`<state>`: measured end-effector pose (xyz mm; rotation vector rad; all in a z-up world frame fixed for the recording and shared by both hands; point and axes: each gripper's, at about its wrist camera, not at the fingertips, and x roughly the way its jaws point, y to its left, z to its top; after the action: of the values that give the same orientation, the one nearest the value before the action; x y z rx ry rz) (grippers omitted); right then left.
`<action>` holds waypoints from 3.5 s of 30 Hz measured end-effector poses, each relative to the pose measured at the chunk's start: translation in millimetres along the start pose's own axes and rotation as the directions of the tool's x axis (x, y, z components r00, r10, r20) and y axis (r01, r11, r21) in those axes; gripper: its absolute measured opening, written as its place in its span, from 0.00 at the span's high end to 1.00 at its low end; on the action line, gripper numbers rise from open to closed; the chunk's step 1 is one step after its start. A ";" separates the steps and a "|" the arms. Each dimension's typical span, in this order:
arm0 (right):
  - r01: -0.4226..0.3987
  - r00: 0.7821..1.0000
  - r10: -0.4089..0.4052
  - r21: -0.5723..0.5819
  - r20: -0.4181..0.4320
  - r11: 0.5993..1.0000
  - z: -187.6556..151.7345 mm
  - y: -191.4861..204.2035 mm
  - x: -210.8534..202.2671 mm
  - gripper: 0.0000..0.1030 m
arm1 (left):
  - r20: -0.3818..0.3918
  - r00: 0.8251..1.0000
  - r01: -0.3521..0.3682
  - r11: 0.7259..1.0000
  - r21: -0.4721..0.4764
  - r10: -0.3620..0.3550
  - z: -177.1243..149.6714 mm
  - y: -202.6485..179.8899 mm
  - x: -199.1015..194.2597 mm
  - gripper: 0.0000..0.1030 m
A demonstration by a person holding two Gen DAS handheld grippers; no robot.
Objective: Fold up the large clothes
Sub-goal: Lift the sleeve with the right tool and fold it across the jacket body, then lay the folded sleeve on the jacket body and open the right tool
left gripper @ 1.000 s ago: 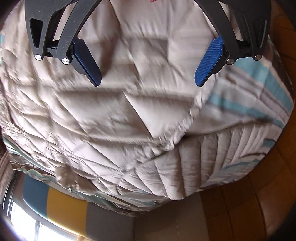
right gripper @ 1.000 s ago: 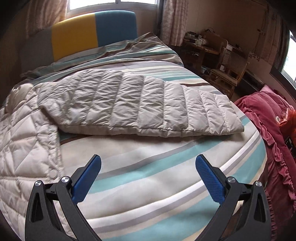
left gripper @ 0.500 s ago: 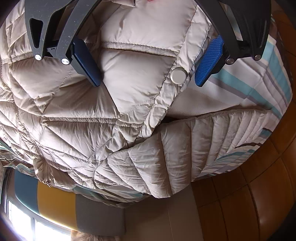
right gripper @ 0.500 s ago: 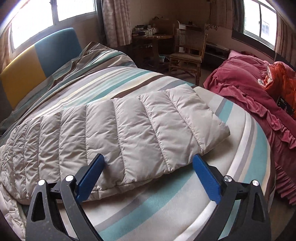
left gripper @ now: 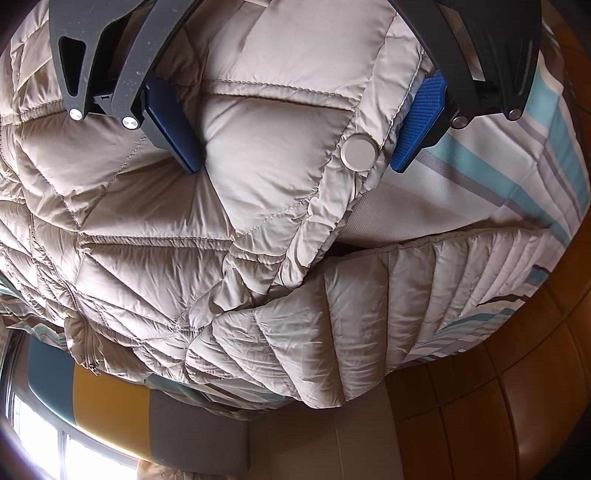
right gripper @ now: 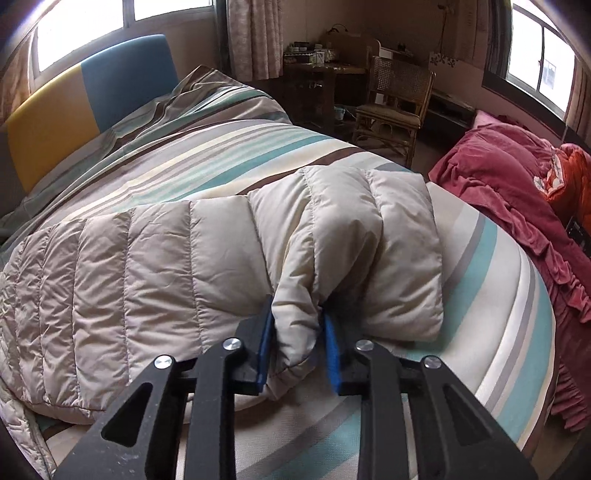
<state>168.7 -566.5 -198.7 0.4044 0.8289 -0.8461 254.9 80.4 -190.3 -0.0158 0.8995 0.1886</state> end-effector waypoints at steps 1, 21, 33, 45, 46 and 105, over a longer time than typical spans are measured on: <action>0.008 1.000 -0.008 -0.025 0.013 1.000 0.1 5.7 -3.5 0.85 | 0.001 1.000 -0.001 1.000 0.000 0.001 0.1 0.1 0.3 0.03; -0.080 0.890 0.333 -0.613 0.311 0.786 -73.8 200.8 -130.3 0.87 | 0.004 1.000 0.012 1.000 -0.013 -0.012 -1.8 1.1 0.0 0.03; -0.161 0.800 0.576 -0.865 0.167 0.476 -157.0 313.8 -172.3 0.87 | 0.005 1.000 0.011 1.000 -0.012 -0.011 -1.9 0.8 -0.2 0.03; -0.174 0.760 0.649 -0.953 0.029 0.247 -226.5 347.0 -182.7 0.53 | 0.008 1.000 0.006 1.000 -0.010 -0.006 -1.3 1.7 -0.7 0.03; -0.162 0.750 0.660 -0.958 0.037 0.238 -229.6 345.0 -185.7 0.53 | 0.007 1.000 0.006 1.000 -0.010 -0.006 -0.8 2.1 -0.5 0.03; -0.467 0.882 0.462 -0.311 -0.094 0.828 -45.0 260.3 -22.5 0.69 | 0.034 0.986 0.153 0.969 0.197 -0.162 58.1 -164.5 32.3 0.13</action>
<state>343.7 -367.7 -209.6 0.2994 0.8192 -0.2409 347.5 -70.9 -190.1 0.0976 0.8594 -0.0473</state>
